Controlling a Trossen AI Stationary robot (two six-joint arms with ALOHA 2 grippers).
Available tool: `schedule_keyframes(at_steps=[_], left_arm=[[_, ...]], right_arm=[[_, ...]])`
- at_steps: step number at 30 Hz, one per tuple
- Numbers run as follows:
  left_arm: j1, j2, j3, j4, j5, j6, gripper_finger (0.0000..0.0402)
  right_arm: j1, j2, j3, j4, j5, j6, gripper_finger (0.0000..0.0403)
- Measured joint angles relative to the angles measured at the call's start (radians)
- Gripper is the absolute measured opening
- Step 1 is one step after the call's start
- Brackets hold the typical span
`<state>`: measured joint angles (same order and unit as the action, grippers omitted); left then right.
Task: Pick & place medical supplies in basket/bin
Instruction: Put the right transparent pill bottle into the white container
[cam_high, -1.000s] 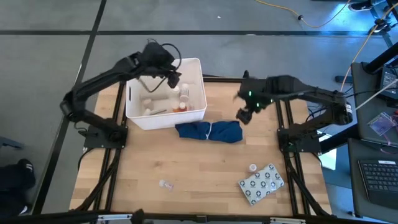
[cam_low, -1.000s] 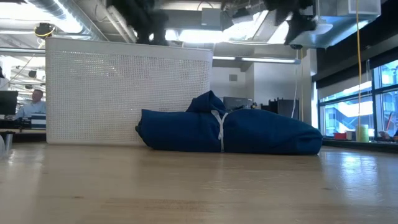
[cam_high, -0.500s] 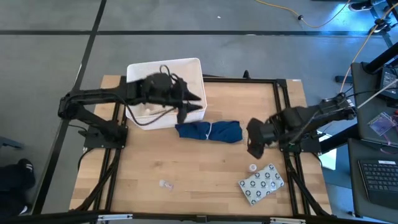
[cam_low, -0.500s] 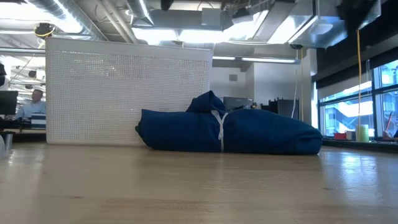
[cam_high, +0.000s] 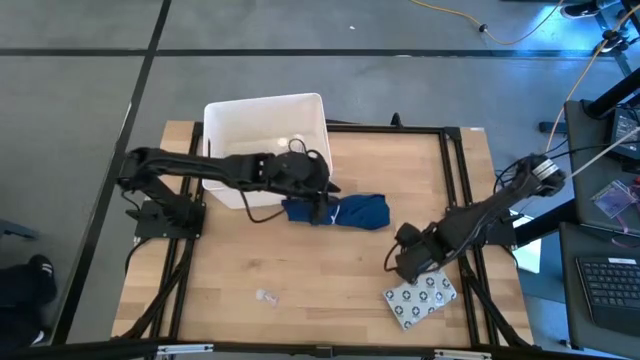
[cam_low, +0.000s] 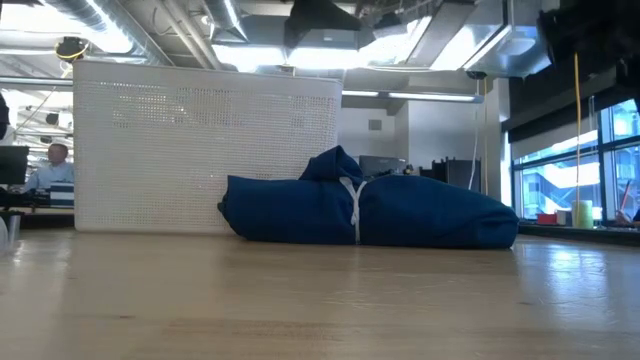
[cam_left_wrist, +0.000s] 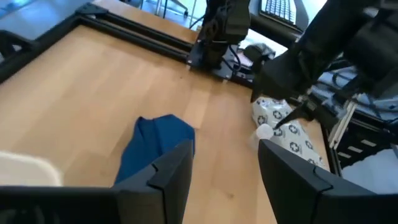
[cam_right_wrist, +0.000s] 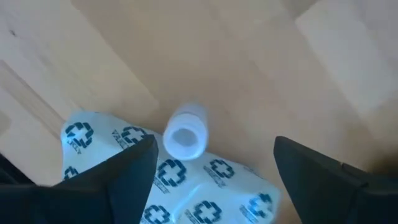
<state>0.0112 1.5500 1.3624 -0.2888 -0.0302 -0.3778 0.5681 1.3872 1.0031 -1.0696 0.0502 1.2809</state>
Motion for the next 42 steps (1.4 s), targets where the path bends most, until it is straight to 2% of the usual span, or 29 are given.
schedule_keyframes(at_steps=[8, 11, 18, 24, 27, 32, 36, 42], left_arm=[[-0.023, 0.006, 0.000, 0.009, 0.002, -0.005, 0.0175], [-0.028, 0.002, 0.000, 0.030, 0.002, -0.005, 0.0175], [-0.032, 0.002, 0.000, 0.030, 0.002, -0.005, 0.0175], [-0.031, 0.002, 0.000, 0.017, 0.003, -0.004, 0.0175], [-0.031, 0.002, 0.000, -0.046, 0.003, -0.003, 0.0175], [-0.044, 0.002, 0.000, -0.157, 0.003, -0.015, 0.0178], [-0.071, 0.005, 0.000, -0.141, 0.004, -0.007, 0.0194], [-0.106, 0.014, 0.000, 0.003, 0.005, -0.025, 0.0222]], right_arm=[[0.025, 0.086, -0.024, 0.102, -0.033, 0.004, 0.0317], [0.024, 0.123, -0.025, 0.126, -0.061, 0.000, 0.0306], [0.024, 0.198, -0.025, 0.132, -0.081, -0.004, 0.0243], [0.024, 0.194, -0.024, 0.131, -0.106, -0.010, 0.0167], [0.024, 0.168, -0.024, 0.136, -0.106, -0.035, 0.0131], [0.024, 0.083, -0.018, 0.132, -0.101, -0.055, 0.0128], [0.010, -0.008, 0.035, 0.131, -0.025, -0.059, 0.0130], [-0.018, -0.111, 0.195, 0.137, 0.175, -0.161, 0.0138]])
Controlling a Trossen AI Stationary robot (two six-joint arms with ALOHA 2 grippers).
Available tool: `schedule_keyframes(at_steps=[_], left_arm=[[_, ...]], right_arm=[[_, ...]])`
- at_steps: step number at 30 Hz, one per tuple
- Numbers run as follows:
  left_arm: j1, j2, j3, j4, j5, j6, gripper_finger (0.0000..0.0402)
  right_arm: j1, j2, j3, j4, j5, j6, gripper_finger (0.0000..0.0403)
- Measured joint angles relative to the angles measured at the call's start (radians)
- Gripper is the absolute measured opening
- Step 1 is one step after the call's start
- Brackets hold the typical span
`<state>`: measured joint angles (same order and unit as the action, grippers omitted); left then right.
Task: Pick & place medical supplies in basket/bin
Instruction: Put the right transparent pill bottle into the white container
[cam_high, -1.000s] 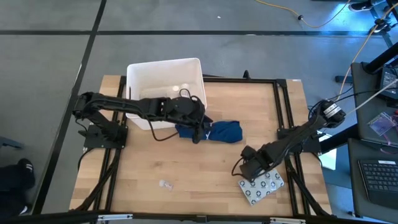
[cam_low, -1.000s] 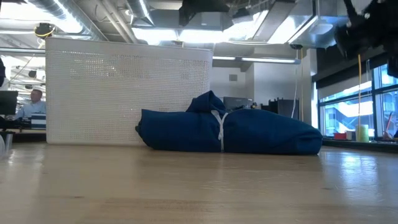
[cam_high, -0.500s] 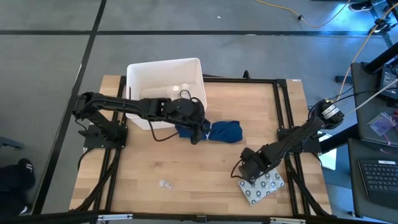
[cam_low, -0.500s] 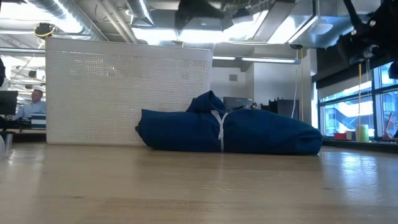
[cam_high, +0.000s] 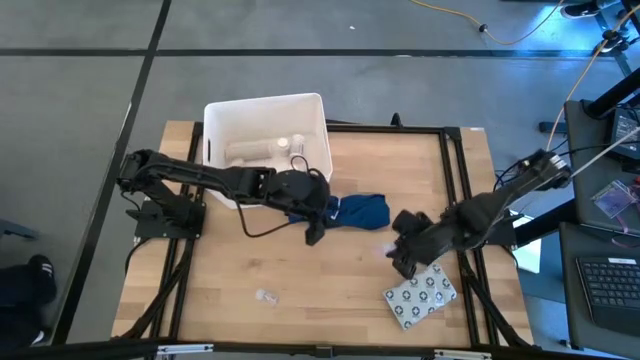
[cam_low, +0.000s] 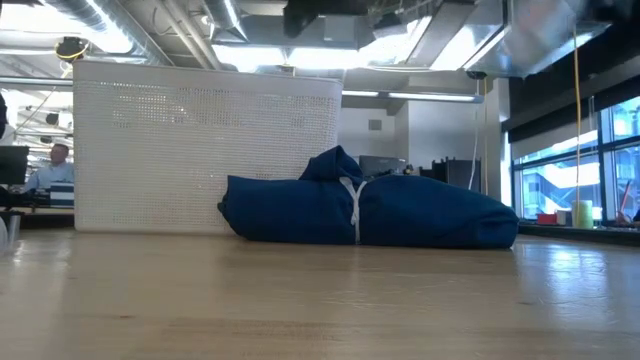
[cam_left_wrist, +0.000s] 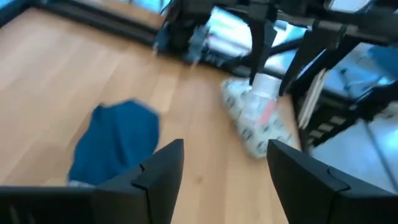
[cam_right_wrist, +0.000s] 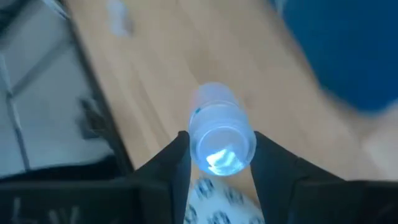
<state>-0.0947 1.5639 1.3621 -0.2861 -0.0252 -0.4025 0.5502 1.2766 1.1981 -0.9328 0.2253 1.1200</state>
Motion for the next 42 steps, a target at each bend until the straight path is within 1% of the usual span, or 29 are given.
schedule_keyframes(at_steps=[2, 5, 8, 12, 17, 21, 24, 26, 34, 38, 42], left_arm=[[-0.010, 0.000, 0.000, 0.051, 0.025, 0.017, 0.0227], [-0.022, 0.000, -0.001, 0.080, 0.070, 0.026, 0.0227], [-0.029, 0.000, -0.001, 0.113, 0.088, 0.023, 0.0226], [-0.036, 0.000, -0.001, 0.116, 0.076, 0.032, 0.0228], [-0.054, 0.000, -0.001, 0.188, 0.072, 0.059, 0.0226], [-0.062, 0.000, -0.001, 0.231, 0.078, 0.068, 0.0228], [-0.063, 0.000, -0.001, 0.251, 0.060, 0.066, 0.0226], [-0.062, 0.000, -0.001, 0.268, 0.048, 0.074, 0.0225], [-0.052, -0.001, 0.000, 0.291, 0.044, 0.094, 0.0222], [-0.052, -0.001, 0.000, 0.291, 0.051, 0.102, 0.0207], [-0.052, -0.001, 0.000, 0.291, 0.052, 0.112, 0.0175]], right_arm=[[-0.006, -0.013, 0.063, 0.003, 0.047, -0.074, 0.0134], [-0.019, -0.015, 0.155, 0.004, 0.097, -0.180, 0.0133], [-0.039, -0.013, 0.213, 0.028, 0.130, -0.274, 0.0136], [-0.067, -0.010, 0.239, 0.120, 0.143, -0.399, 0.0137], [-0.108, -0.008, 0.240, 0.240, 0.141, -0.518, 0.0137], [-0.127, -0.004, 0.241, 0.243, 0.140, -0.531, 0.0137], [-0.135, 0.000, 0.241, 0.251, 0.139, -0.545, 0.0137], [-0.135, 0.005, 0.241, 0.253, 0.116, -0.549, 0.0137], [-0.135, 0.015, 0.240, 0.258, 0.105, -0.553, 0.0137], [-0.135, 0.013, 0.240, 0.258, 0.105, -0.564, 0.0137], [-0.135, 0.014, 0.240, 0.258, 0.105, -0.578, 0.0138]])
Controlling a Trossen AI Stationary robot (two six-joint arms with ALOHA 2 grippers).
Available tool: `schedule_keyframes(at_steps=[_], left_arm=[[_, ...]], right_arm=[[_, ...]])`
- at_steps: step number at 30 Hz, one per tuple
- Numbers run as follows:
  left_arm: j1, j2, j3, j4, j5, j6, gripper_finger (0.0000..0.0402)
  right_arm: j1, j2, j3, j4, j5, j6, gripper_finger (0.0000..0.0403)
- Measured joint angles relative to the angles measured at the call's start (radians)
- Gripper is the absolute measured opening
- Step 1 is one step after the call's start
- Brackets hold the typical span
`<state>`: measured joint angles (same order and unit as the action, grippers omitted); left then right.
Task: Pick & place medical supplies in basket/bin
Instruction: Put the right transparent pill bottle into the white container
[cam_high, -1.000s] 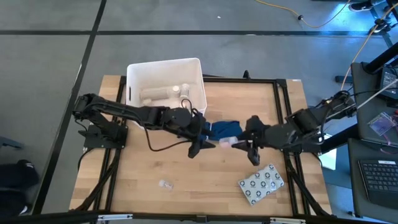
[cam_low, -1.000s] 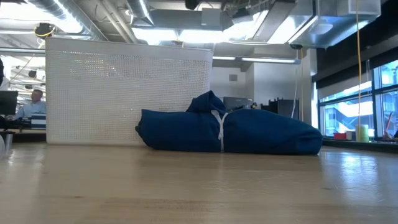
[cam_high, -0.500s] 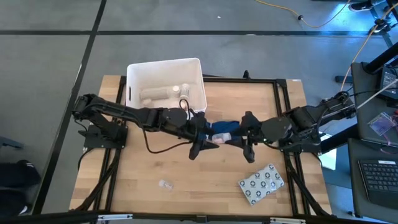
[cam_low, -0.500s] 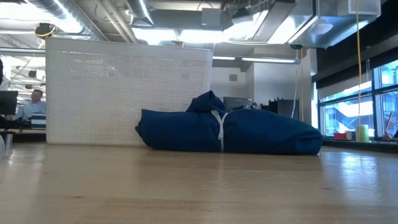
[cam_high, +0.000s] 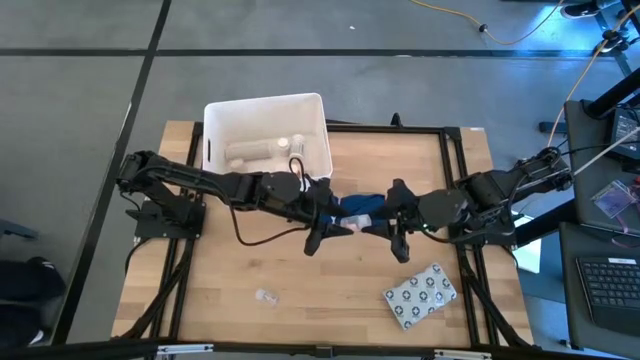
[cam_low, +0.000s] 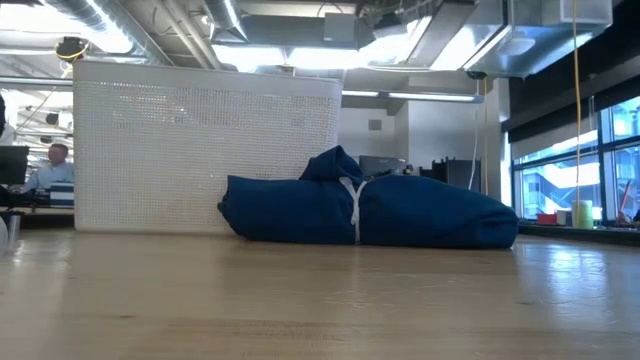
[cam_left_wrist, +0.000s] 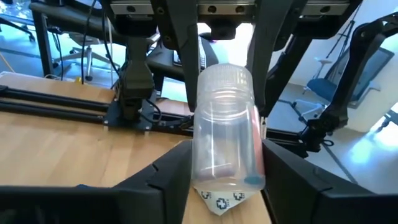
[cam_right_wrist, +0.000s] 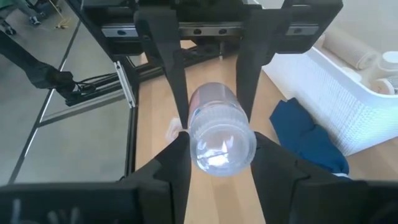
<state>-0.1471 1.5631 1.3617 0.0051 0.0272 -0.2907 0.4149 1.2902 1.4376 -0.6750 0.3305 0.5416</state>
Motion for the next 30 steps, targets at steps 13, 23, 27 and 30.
schedule_keyframes(at_steps=[13, 23, 27, 30], left_arm=[[-0.001, -0.008, 0.000, 0.003, 0.076, 0.061, 0.0166], [0.001, -0.081, 0.001, 0.026, 0.001, 0.113, 0.0153], [-0.002, -0.106, 0.001, 0.106, -0.008, 0.179, 0.0159], [-0.004, -0.129, 0.001, 0.151, -0.002, 0.225, 0.0155]], right_arm=[[0.001, -0.006, 0.000, -0.011, -0.203, -0.049, 0.0181], [0.005, -0.061, 0.000, -0.021, -0.103, -0.118, 0.0264], [0.022, -0.066, 0.000, -0.019, 0.119, -0.139, 0.0278], [0.027, -0.066, 0.000, -0.001, 0.182, -0.191, 0.0279]])
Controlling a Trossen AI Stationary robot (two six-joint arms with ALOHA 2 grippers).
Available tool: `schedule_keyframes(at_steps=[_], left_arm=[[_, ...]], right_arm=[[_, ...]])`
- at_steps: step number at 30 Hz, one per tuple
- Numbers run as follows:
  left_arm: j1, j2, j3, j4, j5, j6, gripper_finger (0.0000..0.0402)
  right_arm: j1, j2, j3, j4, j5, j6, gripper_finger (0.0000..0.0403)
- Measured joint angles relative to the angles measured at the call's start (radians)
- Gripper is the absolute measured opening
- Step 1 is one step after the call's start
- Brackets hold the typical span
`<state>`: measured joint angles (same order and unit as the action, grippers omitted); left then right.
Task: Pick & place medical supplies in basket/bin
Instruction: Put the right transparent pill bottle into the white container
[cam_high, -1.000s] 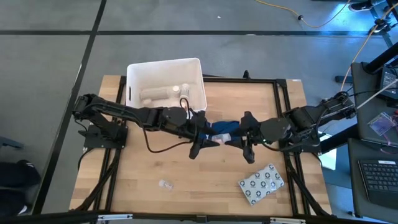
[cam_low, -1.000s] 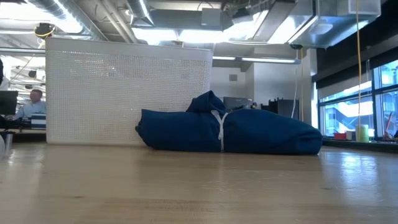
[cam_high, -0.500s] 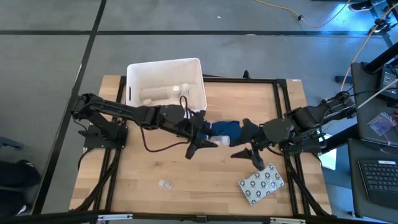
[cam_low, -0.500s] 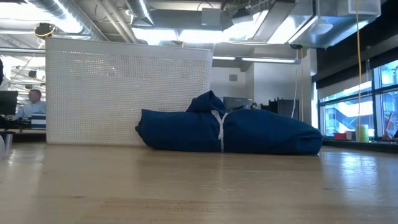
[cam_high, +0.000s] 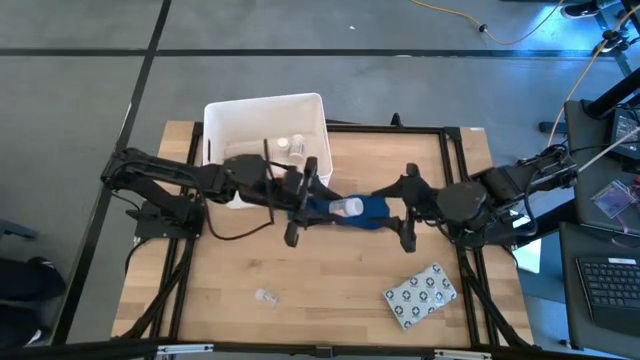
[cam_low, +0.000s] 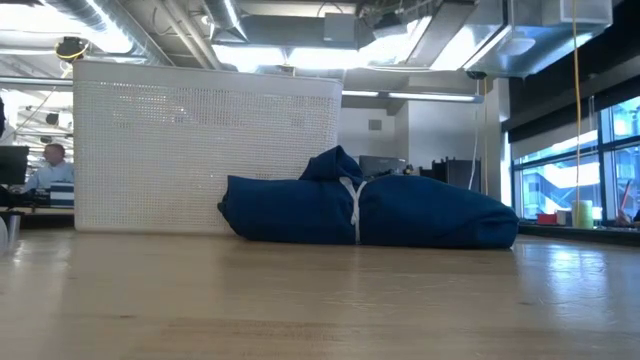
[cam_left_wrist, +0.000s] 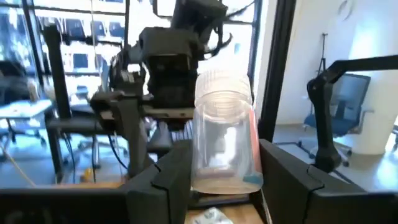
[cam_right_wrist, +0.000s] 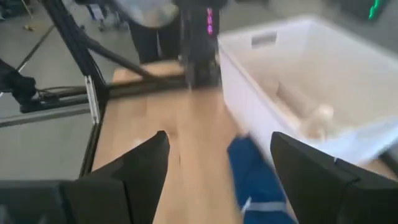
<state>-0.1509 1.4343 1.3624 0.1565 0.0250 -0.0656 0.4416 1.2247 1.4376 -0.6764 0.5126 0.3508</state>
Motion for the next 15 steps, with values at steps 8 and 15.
schedule_keyframes(at_steps=[8, 15], left_arm=[[0.003, -0.002, 0.000, 0.062, -0.007, 0.038, 0.0160], [0.003, -0.001, 0.000, 0.118, -0.005, 0.077, 0.0154]], right_arm=[[0.000, 0.005, -0.047, 0.395, 0.103, -0.286, 0.0280], [0.000, 0.007, -0.133, 0.680, 0.061, -0.465, 0.0280]])
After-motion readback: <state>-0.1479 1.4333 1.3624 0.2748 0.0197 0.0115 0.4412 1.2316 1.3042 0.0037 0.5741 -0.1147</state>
